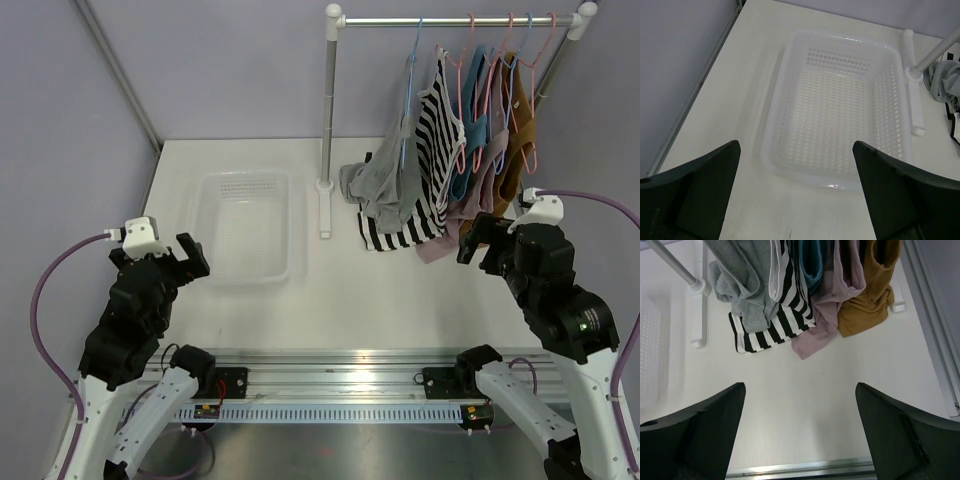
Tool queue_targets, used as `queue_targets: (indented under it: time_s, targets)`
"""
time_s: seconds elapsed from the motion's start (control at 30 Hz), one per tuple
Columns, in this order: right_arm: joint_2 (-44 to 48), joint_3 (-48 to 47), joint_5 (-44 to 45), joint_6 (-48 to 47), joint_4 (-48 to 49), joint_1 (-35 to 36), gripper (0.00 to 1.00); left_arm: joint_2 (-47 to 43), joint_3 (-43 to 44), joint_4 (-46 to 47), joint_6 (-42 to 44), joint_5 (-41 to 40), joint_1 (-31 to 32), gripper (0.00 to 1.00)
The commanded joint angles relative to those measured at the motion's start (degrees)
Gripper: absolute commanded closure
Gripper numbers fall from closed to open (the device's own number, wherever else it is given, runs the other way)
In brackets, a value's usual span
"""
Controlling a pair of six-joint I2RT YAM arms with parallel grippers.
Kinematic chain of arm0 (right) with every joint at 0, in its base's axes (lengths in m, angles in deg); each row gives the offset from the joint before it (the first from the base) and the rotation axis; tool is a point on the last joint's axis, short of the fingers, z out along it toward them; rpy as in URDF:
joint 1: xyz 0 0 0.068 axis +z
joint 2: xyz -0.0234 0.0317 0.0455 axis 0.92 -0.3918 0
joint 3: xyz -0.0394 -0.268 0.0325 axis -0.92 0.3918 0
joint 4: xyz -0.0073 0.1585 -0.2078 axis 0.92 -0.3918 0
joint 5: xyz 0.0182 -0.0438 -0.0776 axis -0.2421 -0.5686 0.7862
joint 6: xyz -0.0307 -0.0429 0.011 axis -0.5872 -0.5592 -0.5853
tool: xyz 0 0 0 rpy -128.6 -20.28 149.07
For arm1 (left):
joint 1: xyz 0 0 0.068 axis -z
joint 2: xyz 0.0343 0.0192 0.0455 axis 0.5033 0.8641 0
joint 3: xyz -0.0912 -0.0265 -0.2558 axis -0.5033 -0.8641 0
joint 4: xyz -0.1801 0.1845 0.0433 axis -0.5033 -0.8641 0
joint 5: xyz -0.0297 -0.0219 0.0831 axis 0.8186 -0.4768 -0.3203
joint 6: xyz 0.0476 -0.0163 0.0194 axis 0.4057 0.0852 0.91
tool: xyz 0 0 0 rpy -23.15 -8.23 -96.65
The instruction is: Remove the tank top from the hanger
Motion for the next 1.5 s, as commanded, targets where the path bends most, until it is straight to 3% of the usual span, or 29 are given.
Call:
queue_targets:
  time_s: [0.0, 0.2, 0.43, 1.0, 1.33, 1.47]
  targets:
    - [-0.9, 0.1, -1.7, 0.8, 4.2, 0.2, 0.0, -0.4, -0.3, 3.0, -2.6, -2.3, 0.0, 0.01]
    - [1.7, 0.4, -13.1, 0.1, 13.6, 0.3, 0.0, 0.7, 0.4, 2.0, -4.2, -2.4, 0.0, 0.01]
    - [-11.5, -7.8, -21.1, 1.3, 19.2, 0.3, 0.0, 2.5, 0.6, 1.9, -3.7, -1.1, 0.0, 0.01]
    - [-53.3, -51.1, -9.7, -6.2, 15.5, 0.3, 0.19, 4.1, -0.8, 3.3, -2.6, 4.5, 0.0, 0.01]
    - [-75.7, -79.7, -2.6, -9.4, 5.8, 0.3, 0.48, 3.9, -1.2, 3.8, -1.8, 6.8, 0.0, 0.01]
    - [-75.2, -77.4, -2.2, -9.3, 7.3, 0.3, 0.67, 3.7, -1.3, 4.1, -1.7, 7.0, 0.0, 0.01]
